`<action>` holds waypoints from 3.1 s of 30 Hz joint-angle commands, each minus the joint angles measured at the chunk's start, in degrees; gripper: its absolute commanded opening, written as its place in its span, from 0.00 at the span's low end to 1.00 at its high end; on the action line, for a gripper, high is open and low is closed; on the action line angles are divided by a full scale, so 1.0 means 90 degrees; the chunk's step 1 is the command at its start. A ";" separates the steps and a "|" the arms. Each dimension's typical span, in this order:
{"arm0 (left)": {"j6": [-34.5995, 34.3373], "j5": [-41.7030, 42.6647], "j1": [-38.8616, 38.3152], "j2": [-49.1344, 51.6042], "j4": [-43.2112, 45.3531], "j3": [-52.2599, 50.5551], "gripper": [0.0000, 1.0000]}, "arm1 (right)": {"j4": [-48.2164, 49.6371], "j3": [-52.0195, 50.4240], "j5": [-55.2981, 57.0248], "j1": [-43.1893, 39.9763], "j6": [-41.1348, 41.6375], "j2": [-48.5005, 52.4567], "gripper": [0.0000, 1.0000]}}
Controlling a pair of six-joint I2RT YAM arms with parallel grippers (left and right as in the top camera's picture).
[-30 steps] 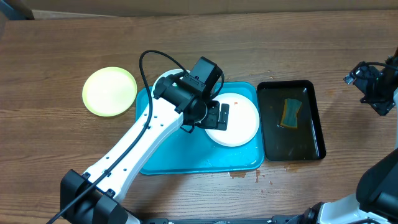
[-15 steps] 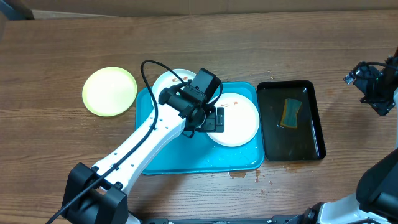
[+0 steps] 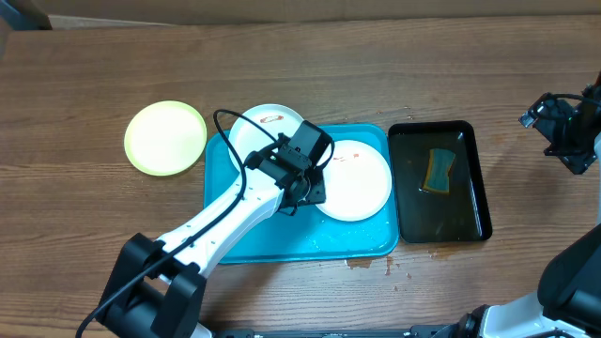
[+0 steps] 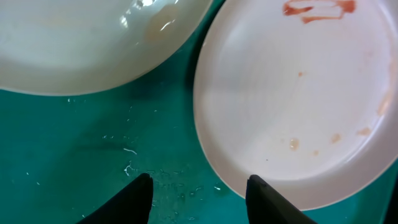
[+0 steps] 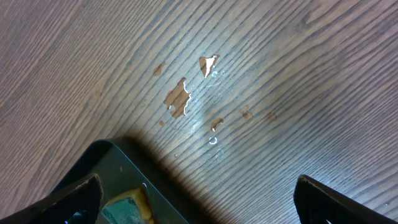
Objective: Clean dirty plates on tray and stack at the side
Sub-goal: 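Move the left gripper to the near white plate's rim and grip it, then reach the right gripper into the black tray and grasp the sponge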
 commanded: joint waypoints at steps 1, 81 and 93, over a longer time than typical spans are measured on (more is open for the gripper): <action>-0.0308 -0.0036 -0.0053 0.0272 0.0223 -0.0211 0.42 | 0.0034 0.0070 0.0010 -0.0012 -0.0019 -0.0007 1.00; 0.1127 0.0741 0.0333 0.1158 -0.0257 0.0092 0.63 | 0.1185 -0.2096 0.0648 0.3101 -0.0495 -0.0019 0.59; 0.1127 0.0741 0.0335 0.1158 -0.0085 0.0027 0.56 | 0.2254 -0.3118 0.0770 0.3104 -0.0447 -0.0019 0.33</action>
